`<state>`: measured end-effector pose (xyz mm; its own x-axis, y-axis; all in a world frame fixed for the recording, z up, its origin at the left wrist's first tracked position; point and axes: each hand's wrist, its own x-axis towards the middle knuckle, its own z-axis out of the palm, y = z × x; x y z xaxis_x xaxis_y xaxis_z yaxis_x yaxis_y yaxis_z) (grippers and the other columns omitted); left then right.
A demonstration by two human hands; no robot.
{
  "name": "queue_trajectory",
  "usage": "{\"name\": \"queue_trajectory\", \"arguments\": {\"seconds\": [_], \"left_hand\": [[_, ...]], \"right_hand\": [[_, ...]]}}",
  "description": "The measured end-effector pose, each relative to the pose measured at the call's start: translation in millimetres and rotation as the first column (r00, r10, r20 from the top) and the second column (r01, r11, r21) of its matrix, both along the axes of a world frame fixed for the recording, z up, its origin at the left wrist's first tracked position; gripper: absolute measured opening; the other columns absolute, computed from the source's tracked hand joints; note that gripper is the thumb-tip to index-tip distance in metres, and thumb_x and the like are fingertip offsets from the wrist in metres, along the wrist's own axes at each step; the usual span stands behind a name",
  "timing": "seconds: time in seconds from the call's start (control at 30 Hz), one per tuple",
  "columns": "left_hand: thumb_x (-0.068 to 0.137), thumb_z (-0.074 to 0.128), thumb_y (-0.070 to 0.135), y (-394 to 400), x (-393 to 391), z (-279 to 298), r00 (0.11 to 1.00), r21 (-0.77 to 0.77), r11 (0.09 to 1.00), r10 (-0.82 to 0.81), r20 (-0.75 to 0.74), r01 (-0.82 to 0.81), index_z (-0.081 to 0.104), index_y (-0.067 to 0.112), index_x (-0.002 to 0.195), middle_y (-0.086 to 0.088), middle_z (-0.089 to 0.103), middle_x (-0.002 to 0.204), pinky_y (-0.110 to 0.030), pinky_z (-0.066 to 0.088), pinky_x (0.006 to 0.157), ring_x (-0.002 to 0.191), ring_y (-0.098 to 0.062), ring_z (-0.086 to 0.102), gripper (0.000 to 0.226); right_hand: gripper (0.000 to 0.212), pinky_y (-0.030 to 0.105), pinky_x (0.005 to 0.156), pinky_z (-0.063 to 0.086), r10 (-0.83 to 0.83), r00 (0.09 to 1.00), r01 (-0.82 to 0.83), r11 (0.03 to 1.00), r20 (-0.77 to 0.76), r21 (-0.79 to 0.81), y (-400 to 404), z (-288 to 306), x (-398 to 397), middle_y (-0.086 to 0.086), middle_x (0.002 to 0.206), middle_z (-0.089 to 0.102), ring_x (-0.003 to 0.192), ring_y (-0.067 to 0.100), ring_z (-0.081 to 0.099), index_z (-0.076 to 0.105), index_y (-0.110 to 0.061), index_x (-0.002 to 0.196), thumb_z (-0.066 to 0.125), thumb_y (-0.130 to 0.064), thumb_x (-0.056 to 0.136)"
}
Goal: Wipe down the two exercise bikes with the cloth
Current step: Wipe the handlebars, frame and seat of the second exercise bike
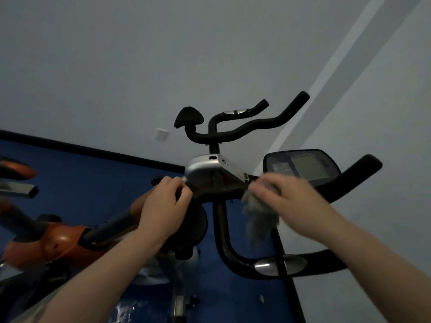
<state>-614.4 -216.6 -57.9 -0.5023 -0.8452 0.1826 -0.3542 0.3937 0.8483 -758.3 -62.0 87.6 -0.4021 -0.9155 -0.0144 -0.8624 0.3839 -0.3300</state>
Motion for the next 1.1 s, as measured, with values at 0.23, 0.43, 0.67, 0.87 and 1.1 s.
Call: {"name": "queue_trajectory", "arguments": {"seconds": [0.23,0.43,0.67,0.87,1.1], "left_hand": [[0.097,0.039,0.044,5,9,-2,0.997,0.022,1.000,0.001,-0.076,0.001,0.049,0.021,0.081,0.003,0.050,0.079,-0.031,0.037,0.058,0.068,-0.011,0.050,0.030],[0.083,0.031,0.066,1,16,-11,0.983,0.181,0.979,-0.059,-0.174,0.091,0.050,0.026,0.090,0.004,0.056,0.082,-0.037,0.046,0.066,0.071,-0.006,0.054,0.045],[0.055,0.051,0.075,-6,21,-20,0.977,0.484,0.854,-0.117,-0.180,0.192,0.054,0.030,0.098,0.007,0.065,0.092,-0.024,0.050,0.067,0.082,-0.003,0.063,0.062],[0.056,0.066,0.063,-9,25,-21,0.947,0.525,0.790,-0.238,-0.214,0.317,0.068,0.035,0.089,0.016,0.072,0.080,-0.006,0.043,0.058,0.076,0.008,0.064,0.044],[0.060,0.074,0.064,-12,23,-23,0.937,0.580,0.736,-0.252,-0.244,0.349,0.074,0.027,0.089,0.012,0.074,0.085,-0.013,0.049,0.064,0.079,0.000,0.068,0.047]], "right_hand": [[0.023,0.030,0.075,0.049,0.239,0.968,-0.239,0.971,-0.073,0.007,-74,6,-13,-0.009,0.094,0.065,0.088,0.009,0.059,0.065,-0.031,0.106,0.056,-0.047,0.092],[0.026,0.031,0.090,0.049,0.354,0.935,-0.355,0.934,0.038,0.042,-112,-51,-6,-0.005,0.108,0.067,0.101,0.009,0.059,0.070,-0.025,0.112,0.055,-0.039,0.096],[0.047,0.032,0.107,0.038,0.547,0.833,-0.474,0.784,-0.086,0.400,-104,-57,-31,-0.016,0.146,0.037,0.132,0.003,0.033,0.041,-0.045,0.142,0.050,-0.047,0.096],[0.048,0.038,0.097,0.045,0.698,0.700,-0.621,0.700,-0.152,0.353,-119,-68,-19,-0.008,0.129,0.055,0.120,0.011,0.048,0.057,-0.034,0.133,0.036,-0.050,0.092],[0.050,0.036,0.083,0.050,0.687,0.691,-0.591,0.716,-0.225,0.371,-121,-56,-29,-0.009,0.120,0.055,0.108,0.011,0.053,0.060,-0.038,0.127,0.031,-0.057,0.091]]}}
